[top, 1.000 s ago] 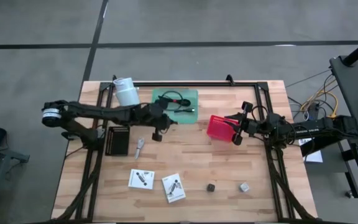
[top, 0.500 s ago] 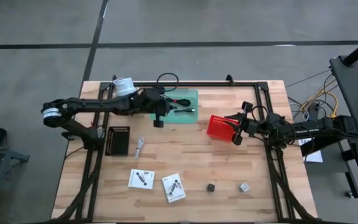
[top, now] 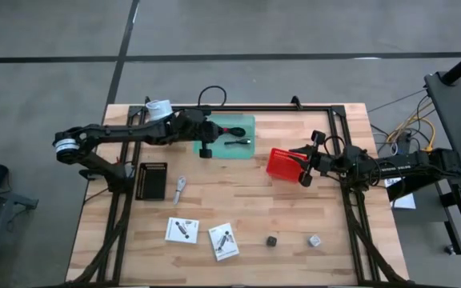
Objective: Pick and place items into bin
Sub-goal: Put the black charger cable into the blue bin
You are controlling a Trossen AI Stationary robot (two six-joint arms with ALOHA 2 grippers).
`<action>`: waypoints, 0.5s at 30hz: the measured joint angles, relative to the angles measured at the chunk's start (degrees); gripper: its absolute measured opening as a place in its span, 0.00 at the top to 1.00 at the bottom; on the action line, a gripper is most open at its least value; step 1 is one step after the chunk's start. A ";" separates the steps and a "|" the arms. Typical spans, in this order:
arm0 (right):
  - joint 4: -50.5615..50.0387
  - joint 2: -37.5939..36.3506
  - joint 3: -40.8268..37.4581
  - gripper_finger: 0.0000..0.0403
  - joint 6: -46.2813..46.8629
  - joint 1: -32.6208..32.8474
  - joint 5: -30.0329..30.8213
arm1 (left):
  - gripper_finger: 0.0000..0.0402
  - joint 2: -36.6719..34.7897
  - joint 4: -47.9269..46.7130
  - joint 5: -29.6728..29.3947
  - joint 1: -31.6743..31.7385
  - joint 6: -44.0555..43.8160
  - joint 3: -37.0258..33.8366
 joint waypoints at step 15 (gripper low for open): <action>0.05 -0.07 0.56 0.86 0.37 0.00 0.00 | 0.97 -0.01 1.72 0.48 1.35 0.31 -0.17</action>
